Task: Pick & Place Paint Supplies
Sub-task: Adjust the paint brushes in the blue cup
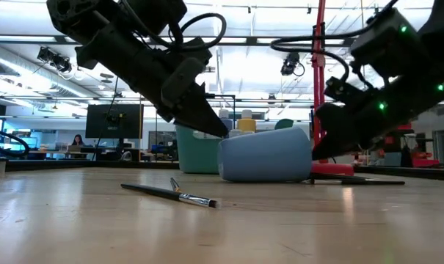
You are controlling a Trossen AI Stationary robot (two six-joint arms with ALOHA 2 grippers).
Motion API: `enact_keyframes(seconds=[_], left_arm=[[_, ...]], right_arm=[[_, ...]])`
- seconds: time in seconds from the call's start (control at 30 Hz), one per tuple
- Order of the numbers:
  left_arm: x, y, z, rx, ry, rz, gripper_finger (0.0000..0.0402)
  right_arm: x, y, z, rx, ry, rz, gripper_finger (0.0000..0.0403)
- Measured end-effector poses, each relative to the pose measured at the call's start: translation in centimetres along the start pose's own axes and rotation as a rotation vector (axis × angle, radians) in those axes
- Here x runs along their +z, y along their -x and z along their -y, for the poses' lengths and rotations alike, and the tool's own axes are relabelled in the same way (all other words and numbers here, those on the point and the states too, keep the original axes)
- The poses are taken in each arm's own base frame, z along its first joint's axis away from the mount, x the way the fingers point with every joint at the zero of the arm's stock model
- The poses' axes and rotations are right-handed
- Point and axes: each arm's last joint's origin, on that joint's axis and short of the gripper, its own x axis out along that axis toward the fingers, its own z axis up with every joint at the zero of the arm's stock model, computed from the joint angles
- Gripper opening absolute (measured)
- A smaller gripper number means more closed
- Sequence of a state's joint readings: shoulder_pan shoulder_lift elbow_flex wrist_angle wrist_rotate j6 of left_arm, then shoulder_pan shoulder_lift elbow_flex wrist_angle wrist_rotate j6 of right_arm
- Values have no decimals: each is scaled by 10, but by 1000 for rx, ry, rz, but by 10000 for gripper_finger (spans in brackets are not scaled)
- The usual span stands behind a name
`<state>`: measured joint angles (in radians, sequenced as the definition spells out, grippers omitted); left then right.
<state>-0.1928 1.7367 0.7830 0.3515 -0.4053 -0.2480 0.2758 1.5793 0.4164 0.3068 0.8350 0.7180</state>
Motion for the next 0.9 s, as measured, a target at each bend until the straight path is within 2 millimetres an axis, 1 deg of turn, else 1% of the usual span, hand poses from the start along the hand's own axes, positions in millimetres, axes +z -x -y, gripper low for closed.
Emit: enact_keyframes(seconds=[0.07, 0.17, 0.23, 0.33, 0.43, 0.53, 0.7, 0.83, 0.9], left_arm=[[-1, 0, 0, 3, -1, -13, 102], [-2, 0, -1, 5, -3, -20, 102], [-2, 0, -1, 5, -1, -19, 102], [-2, 0, -1, 5, 9, -19, 102], [-2, 0, -1, 5, 14, -19, 102], [-2, 0, -1, 5, 14, -18, 102], [-2, 0, -1, 5, 14, -19, 102], [-2, 0, -1, 6, 13, -20, 102], [-2, 0, -1, 6, 13, -21, 102]], right_arm=[[2, 7, 3, 2, -7, -29, 0], [2, 17, 13, -73, -32, -37, 0], [0, 25, 20, -115, -82, -48, 0], [-9, 37, 25, -142, -134, -88, 0], [-19, 46, 32, -188, -132, -127, 0], [-24, 52, 33, -199, -153, -130, 0], [-30, 58, 30, -162, -146, -164, 0], [-42, 60, 31, -192, -163, -230, 0], [-47, 58, 30, -213, -175, -217, 0]])
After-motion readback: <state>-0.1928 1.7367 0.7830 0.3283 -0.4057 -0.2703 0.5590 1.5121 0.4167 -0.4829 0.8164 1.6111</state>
